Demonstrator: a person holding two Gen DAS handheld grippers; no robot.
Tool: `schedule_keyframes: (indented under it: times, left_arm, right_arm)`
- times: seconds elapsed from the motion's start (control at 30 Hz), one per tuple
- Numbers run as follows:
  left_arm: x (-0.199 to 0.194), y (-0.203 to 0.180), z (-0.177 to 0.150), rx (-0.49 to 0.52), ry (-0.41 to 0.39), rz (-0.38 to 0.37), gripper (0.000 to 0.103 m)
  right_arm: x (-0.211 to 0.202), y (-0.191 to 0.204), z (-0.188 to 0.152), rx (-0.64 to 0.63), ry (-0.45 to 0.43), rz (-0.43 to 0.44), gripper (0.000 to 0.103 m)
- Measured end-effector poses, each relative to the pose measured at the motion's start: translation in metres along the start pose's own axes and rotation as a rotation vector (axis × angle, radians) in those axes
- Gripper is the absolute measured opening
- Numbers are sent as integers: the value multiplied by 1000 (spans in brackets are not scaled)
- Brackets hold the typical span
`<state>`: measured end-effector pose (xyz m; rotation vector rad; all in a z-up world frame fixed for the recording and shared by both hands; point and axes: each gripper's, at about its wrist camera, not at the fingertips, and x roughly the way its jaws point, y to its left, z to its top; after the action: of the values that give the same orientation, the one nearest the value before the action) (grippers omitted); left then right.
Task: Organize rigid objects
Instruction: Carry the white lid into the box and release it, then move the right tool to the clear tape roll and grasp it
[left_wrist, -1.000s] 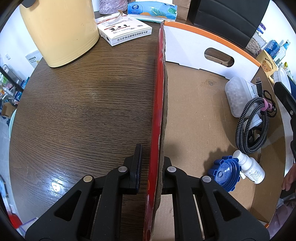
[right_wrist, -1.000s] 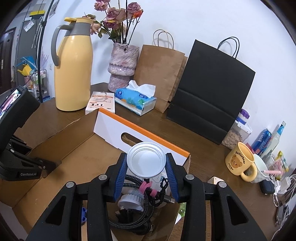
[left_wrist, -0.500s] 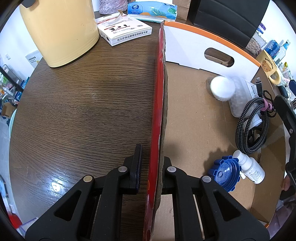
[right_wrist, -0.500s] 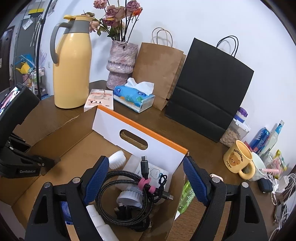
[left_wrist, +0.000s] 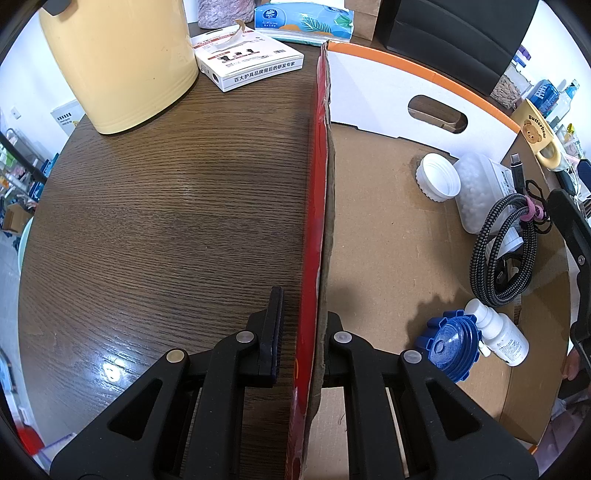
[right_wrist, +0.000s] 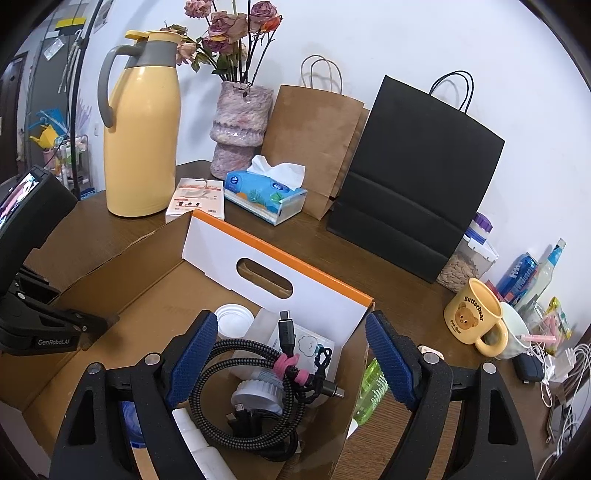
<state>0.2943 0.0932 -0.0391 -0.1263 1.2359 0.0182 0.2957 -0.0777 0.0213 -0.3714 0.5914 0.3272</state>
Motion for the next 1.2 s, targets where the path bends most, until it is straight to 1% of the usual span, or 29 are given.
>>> schedule_keyframes:
  times: [0.27,0.43,0.6,0.77,0.87,1.0,1.1,1.2]
  left_arm:
    - [0,0,0,0,0,0,7]
    - [0,0,0,0,0,0,7]
    - [0,-1,0,0,0,0,7]
    - [0,0,0,0,0,0,7]
    - [0,0,0,0,0,0,7]
    - [0,-1,0,0,0,0,7]
    - [0,-1,0,0,0,0,7]
    - [0,-1,0,0,0,0,7]
  right_arm:
    - [-1,-1,0,7,-6,-6,87]
    - [-9,-11,-2,44,-25,1,87]
    - [-23,-36,-10,121,-41,-31,87]
    - [-40,-66,-26,205,-45,-72,87]
    - [-45,-81,-42,240,-19,-90,87]
    - [-44,-93,-69,264,51,-99,87]
    - [-43,-99,-91,289,103,-78,87]
    - [-42,-100,-111,313,145,-34,87]
